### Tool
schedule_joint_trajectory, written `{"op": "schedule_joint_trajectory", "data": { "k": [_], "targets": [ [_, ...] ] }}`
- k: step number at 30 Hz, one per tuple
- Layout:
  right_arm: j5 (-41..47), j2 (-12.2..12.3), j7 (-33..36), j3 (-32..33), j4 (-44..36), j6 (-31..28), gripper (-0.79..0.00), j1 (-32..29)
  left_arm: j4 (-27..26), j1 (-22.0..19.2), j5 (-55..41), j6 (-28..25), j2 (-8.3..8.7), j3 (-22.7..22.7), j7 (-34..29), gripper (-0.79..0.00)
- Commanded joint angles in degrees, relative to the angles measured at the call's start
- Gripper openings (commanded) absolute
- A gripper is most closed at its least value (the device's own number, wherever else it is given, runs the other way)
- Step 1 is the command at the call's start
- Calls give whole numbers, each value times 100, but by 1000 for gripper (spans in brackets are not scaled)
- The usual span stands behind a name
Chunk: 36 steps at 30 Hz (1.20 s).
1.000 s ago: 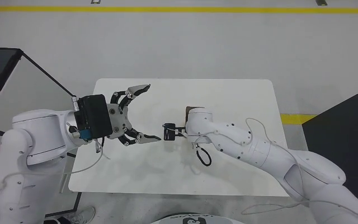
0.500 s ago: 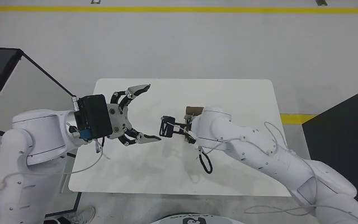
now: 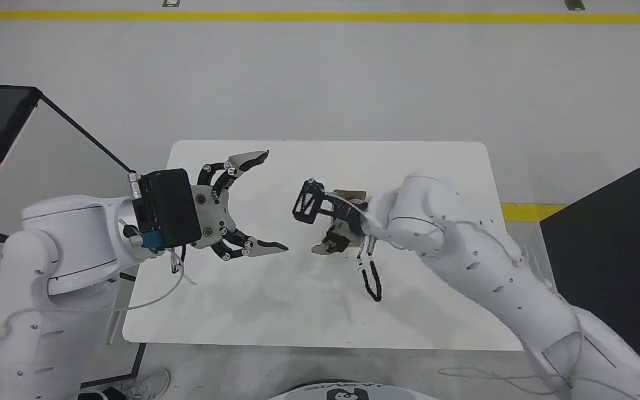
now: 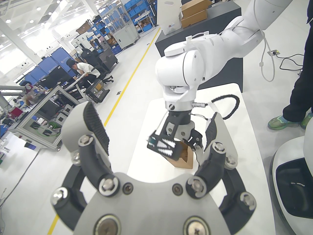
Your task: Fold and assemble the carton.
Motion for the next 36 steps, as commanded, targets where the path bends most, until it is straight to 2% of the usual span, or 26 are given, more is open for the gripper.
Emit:
{"op": "schedule_joint_trajectory", "data": {
  "k": [1, 7, 19, 21, 27, 30, 33, 34, 36],
  "targets": [
    [491, 105, -185, 526, -105, -180, 0, -354, 0, 0, 0, 0, 0, 0, 0, 0],
    [1947, 341, -679, 1766, -192, -451, 0, -1362, 0, 0, 0, 0, 0, 0, 0, 0],
    [1947, 341, -679, 1766, -192, -451, 0, -1362, 0, 0, 0, 0, 0, 0, 0, 0],
    [2575, 337, -922, 1876, 2, -493, 0, -1433, 0, 0, 0, 0, 0, 0, 0, 0],
    [4810, 440, -424, 2582, 1001, -839, 0, -1372, 0, 0, 0, 0, 0, 0, 0, 0],
    [5931, 508, 265, 2878, 1562, -814, 0, -1324, 0, 0, 0, 0, 0, 0, 0, 0],
    [6943, 558, 977, 3089, 2170, -553, 0, -1180, 0, 0, 0, 0, 0, 0, 0, 0],
    [7257, 569, 1241, 3077, 2318, -297, 0, -1113, 0, 0, 0, 0, 0, 0, 0, 0],
    [7257, 569, 1241, 3077, 2318, -297, 0, -1113, 0, 0, 0, 0, 0, 0, 0, 0]
  ]
}}
